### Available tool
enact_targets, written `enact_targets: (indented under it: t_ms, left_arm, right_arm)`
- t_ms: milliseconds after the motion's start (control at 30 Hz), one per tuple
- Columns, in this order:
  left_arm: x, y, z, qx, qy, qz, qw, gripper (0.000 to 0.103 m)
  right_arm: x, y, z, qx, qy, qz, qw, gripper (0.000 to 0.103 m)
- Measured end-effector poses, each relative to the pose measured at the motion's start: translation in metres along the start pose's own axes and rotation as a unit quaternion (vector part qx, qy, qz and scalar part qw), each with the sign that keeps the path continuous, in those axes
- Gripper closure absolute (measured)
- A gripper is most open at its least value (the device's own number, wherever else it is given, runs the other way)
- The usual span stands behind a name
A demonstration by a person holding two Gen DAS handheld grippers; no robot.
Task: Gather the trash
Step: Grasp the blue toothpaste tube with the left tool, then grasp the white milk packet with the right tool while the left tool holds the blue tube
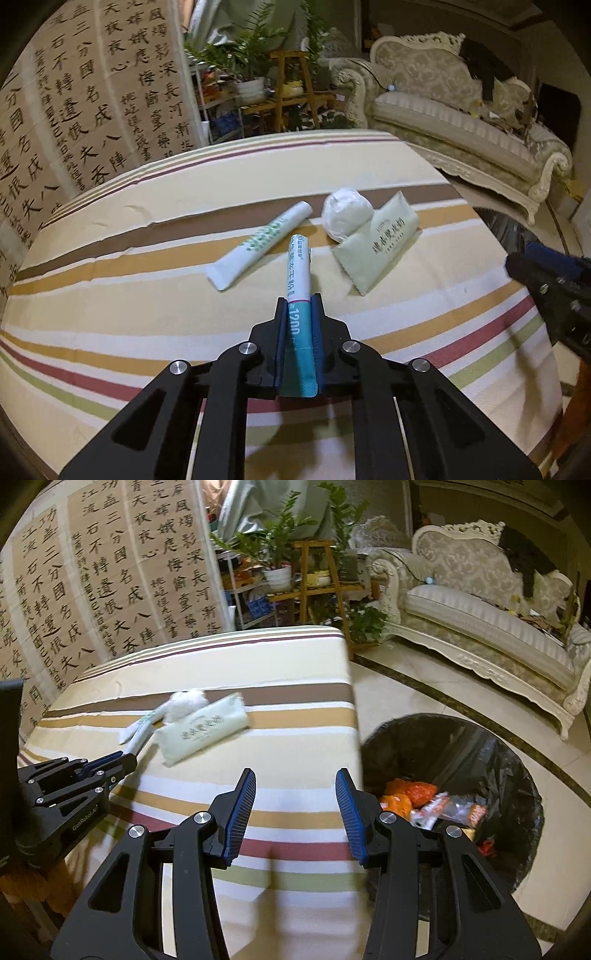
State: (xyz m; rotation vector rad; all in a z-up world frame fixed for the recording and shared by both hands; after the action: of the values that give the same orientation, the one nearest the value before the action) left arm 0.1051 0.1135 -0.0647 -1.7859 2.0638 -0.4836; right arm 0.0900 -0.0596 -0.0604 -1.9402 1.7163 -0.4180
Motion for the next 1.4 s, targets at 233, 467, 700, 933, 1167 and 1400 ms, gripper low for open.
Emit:
enact_targets:
  t_ms: [233, 467, 700, 933, 1167, 1400]
  left_arm:
    - [-0.033, 0.002, -0.014, 0.017, -0.027, -0.032, 0.9990, 0.090]
    - [-0.073, 0.010, -0.016, 0.019, -0.041, -0.069, 0.9966, 0.090]
    - [-0.085, 0.009, -0.010, 0.017, -0.031, -0.083, 0.9959, 0.090]
    - [-0.079, 0.008, -0.009, 0.017, -0.020, -0.080, 0.9965, 0.090]
    - [-0.072, 0.008, -0.008, 0.016, -0.017, -0.079, 0.9966, 0.090]
    - [-0.065, 0.008, -0.011, 0.022, -0.019, -0.079, 0.9964, 0.090]
  right_arm:
    - [-0.055, -0.017, 0.013, -0.004, -0.026, -0.043, 0.999, 0.043]
    - [-0.095, -0.041, 0.043, -0.029, -0.031, -0.044, 0.998, 0.036]
    - [-0.098, -0.043, 0.067, -0.055, 0.014, -0.043, 0.997, 0.036]
    - [-0.078, -0.036, 0.061, -0.054, 0.018, -0.027, 0.998, 0.057]
    - [-0.067, -0.029, 0.055, -0.049, -0.002, -0.023, 0.999, 0.091]
    - [-0.063, -0.024, 0.045, -0.039, -0.014, -0.031, 0.999, 0.103]
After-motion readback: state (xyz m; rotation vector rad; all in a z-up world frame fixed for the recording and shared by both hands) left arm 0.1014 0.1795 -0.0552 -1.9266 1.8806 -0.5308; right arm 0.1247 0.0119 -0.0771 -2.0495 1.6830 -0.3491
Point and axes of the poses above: each gripper's, at about its wrist camera, not at the fingertips, and z roughly the way its jaws point, x to its right, y to its underside, the point moved 3 cm from there along z, roughly the way its jaws point, and after that the axes turned 12 degrees about -x, right-handed, at the moved point
